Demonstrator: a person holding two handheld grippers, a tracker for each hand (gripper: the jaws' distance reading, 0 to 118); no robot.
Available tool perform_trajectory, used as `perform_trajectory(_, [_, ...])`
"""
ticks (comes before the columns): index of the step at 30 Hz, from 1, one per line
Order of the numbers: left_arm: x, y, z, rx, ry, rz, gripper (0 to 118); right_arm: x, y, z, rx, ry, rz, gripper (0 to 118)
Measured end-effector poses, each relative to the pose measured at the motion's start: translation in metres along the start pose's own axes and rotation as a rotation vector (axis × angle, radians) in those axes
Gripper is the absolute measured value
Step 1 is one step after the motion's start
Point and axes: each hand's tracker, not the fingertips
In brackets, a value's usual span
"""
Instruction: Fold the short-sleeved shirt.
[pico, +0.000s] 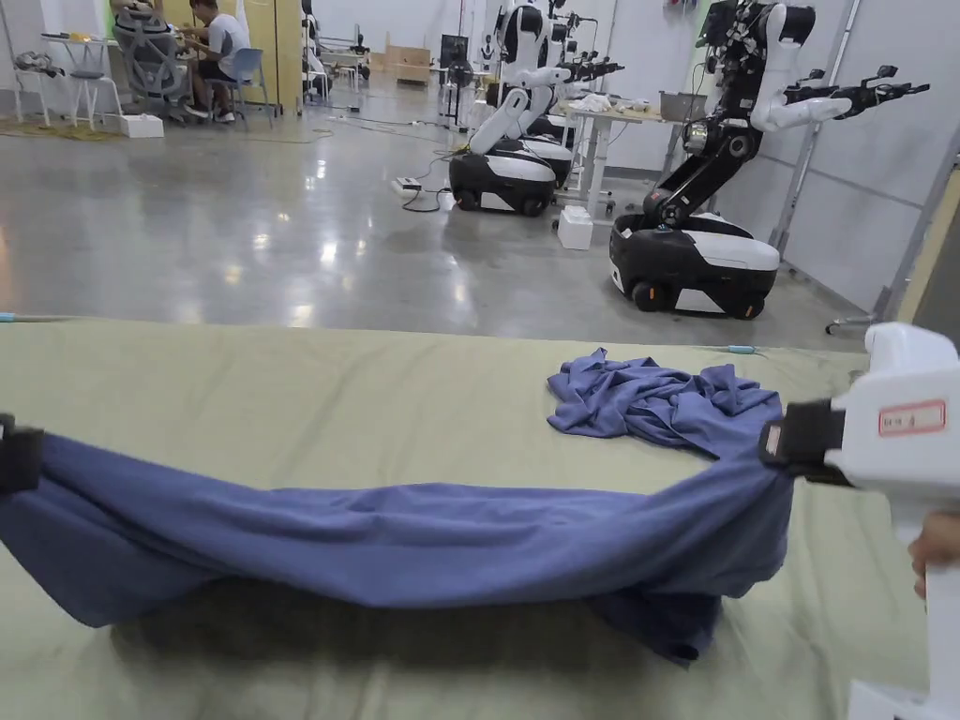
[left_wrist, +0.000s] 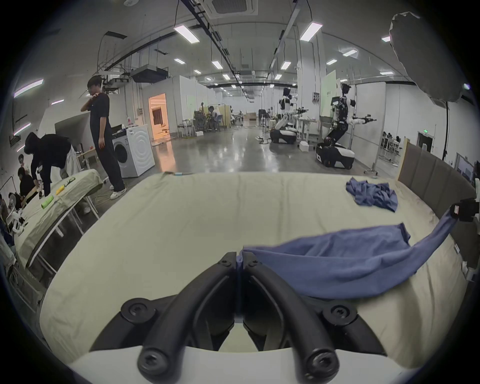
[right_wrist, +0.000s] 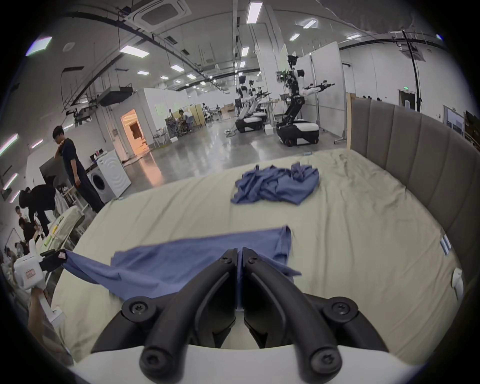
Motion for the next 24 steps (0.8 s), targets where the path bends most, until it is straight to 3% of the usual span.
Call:
perform_trajectory(6, [-0.016, -0.061, 0.029, -0.088, -0.015, 0.087, 3, 0.018, -0.065, 0.025, -0.069, 0.006, -0.047, 5])
perform_trajectory(14, [-0.009, -0.133, 0.065, -0.144, -0.019, 0.05, 3, 0.042, -0.133, 0.059, -0.097, 0.008, -0.143, 5])
perform_trajectory(24, [-0.034, -0.18, 0.141, -0.129, -0.028, 0.195, 3, 0.075, -0.219, 0.133, -0.108, 0.0, -0.229, 5])
